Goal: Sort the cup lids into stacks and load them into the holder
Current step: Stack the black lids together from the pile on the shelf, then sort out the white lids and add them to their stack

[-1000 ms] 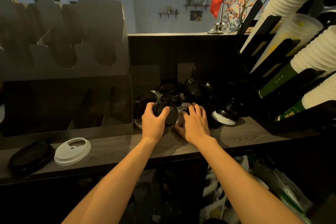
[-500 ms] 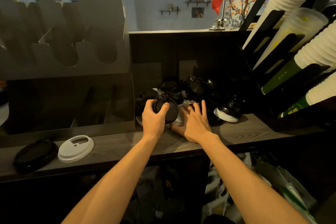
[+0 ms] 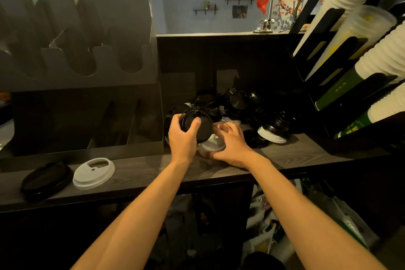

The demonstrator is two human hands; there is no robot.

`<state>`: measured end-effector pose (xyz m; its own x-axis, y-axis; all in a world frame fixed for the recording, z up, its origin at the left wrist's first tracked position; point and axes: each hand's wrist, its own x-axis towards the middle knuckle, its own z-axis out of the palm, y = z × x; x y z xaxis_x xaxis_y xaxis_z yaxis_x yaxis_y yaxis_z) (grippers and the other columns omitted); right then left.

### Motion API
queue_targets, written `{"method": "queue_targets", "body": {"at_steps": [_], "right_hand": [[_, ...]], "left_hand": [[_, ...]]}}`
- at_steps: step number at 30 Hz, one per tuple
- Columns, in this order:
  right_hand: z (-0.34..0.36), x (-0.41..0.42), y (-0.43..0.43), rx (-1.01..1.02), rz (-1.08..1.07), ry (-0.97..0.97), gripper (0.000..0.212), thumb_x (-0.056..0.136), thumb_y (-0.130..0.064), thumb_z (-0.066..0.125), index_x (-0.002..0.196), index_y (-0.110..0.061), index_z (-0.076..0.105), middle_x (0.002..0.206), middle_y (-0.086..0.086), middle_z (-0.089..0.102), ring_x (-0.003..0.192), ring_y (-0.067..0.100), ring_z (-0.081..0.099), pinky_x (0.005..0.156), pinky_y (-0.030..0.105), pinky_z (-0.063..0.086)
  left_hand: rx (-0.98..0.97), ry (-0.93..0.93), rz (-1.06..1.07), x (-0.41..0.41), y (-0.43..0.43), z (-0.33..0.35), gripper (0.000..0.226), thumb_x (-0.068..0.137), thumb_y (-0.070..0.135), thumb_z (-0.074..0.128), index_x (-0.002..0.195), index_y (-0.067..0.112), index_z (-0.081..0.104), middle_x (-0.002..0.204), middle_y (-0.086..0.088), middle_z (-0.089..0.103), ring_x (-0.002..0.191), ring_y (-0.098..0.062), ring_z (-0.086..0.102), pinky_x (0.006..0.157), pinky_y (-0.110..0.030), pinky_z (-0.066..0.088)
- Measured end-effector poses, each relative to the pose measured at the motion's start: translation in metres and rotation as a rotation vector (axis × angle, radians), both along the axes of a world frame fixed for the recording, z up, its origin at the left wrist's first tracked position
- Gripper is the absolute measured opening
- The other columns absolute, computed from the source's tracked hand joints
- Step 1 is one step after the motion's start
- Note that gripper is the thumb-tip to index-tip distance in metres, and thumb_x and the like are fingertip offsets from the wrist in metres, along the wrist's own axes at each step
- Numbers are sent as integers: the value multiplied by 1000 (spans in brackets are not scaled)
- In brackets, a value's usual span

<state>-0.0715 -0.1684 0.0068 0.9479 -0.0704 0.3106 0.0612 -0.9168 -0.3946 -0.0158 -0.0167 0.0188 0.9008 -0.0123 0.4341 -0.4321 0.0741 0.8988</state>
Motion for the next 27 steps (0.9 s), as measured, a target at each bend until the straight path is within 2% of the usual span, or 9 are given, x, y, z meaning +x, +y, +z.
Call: {"method": "queue_targets", "body": {"at_steps": [3,5,7,10,12,15,18,24,27], "right_hand": [[-1,-5,7,-143,-59,-67,89,81,-76,61,150,-26,38,153,-1,31,145,16,10,121,33,-11],[1,-13,12,-237,-113,-17,93,79,-85,50,148,-23,44,155,2,28,146,20,8,121,36,-8],[3,-19,14,-228,-109,13,84,82,-82,52,143,-25,51,155,1,24,144,19,7,122,39,2],[2,-20,12,-130,-18,58,67,83,-58,68,140,-26,52,152,-5,20,140,19,12,118,36,16],[1,-19,14,-148,9,60,70,84,-56,67,145,-29,45,146,-4,24,136,21,23,113,33,23],[0,-18,16,-120,-101,31,84,82,-75,58,150,-30,36,134,-2,34,127,20,35,106,34,29],[-3,-18,21,-118,-145,166,92,79,-84,52,152,-29,33,141,-2,40,132,20,35,111,40,29],[0,-26,19,91,-103,51,97,79,-59,73,157,-24,27,149,-1,40,139,22,34,111,40,36],[0,-27,19,218,-116,-77,97,78,-51,77,157,-25,27,150,-1,38,140,22,35,112,42,38]], "left_hand": [[-9,5,7,-5,6,-1,16,93,22,72,104,17,61,94,6,65,83,1,63,72,-15,51],[-1,20,-11,-8,12,-4,16,93,23,72,104,18,62,95,5,66,88,-5,63,79,-22,54],[-1,40,-31,-12,20,-6,15,94,23,71,104,18,62,96,4,66,90,-8,64,82,-26,55],[11,67,-55,-15,28,-5,15,94,25,71,104,20,62,98,3,67,92,-8,65,80,-24,55],[20,82,-66,-16,35,-6,16,94,26,71,106,20,62,98,3,68,92,-7,66,79,-23,55],[41,125,-80,-16,42,-7,15,94,27,71,105,21,62,99,4,68,92,-7,66,79,-25,56],[32,210,-89,-12,44,-9,18,93,29,71,106,20,63,100,1,69,95,-13,68,84,-30,58],[-3,262,-43,-13,46,-8,13,94,30,70,98,22,61,101,-7,69,97,-24,67,90,-42,58],[-26,255,-23,-16,51,-7,14,94,29,70,100,21,61,102,-9,68,101,-29,67,86,-40,59]]}}
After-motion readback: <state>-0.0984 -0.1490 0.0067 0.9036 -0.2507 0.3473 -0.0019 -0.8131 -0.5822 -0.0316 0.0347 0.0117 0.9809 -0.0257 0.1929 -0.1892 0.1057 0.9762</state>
